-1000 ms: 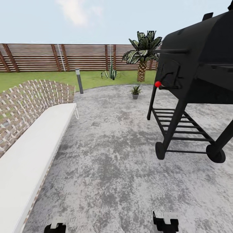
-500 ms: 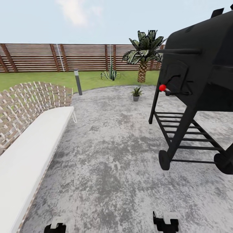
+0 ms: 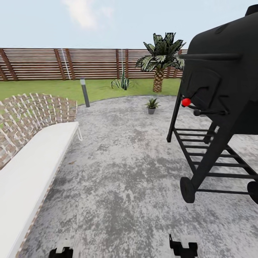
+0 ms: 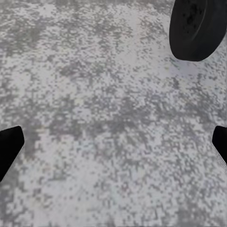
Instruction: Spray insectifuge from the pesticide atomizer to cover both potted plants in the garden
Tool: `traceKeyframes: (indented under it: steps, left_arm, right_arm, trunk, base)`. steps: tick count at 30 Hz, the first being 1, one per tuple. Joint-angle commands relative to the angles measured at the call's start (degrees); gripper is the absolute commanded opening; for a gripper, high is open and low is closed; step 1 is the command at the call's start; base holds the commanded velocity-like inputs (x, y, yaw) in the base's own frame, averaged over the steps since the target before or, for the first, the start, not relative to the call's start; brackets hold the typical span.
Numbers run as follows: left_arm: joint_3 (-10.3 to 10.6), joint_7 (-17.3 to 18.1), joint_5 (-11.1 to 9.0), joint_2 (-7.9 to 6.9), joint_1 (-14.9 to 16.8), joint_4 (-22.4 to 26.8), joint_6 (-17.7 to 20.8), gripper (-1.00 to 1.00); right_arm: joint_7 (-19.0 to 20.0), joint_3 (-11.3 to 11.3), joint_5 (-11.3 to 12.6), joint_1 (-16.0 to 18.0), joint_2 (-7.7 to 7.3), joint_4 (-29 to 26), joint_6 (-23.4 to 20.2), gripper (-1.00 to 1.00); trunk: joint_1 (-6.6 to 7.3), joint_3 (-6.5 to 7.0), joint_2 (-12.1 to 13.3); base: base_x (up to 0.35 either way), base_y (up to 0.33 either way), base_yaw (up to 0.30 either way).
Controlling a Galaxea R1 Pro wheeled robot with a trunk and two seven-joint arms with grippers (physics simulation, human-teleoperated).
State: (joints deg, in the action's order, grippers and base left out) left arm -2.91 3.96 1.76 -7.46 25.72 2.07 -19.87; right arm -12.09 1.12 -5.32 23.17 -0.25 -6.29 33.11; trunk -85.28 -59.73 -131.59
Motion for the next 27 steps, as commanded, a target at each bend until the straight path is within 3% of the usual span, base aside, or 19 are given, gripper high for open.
traceKeyframes:
  steps: [1,27]
  left_arm:
    - [-0.32,0.28,0.17,-0.01,0.03,-0.05,-0.17,-1.0]
    - [-0.34,0.26,0.17,-0.01,0.03,-0.13,-0.17,-1.0]
  right_arm:
    - [-0.56,0.11,-0.57,0.03,0.01,0.05,0.02,1.0]
    - [-0.56,0.11,-0.57,0.03,0.06,0.05,0.02,1.0]
  trunk:
    - [-0.03,-0.05,-0.02]
    - [-0.03,-0.05,-0.02]
  base:
    - [0.341,0.0,0.0]
    - [0.341,0.0,0.0]
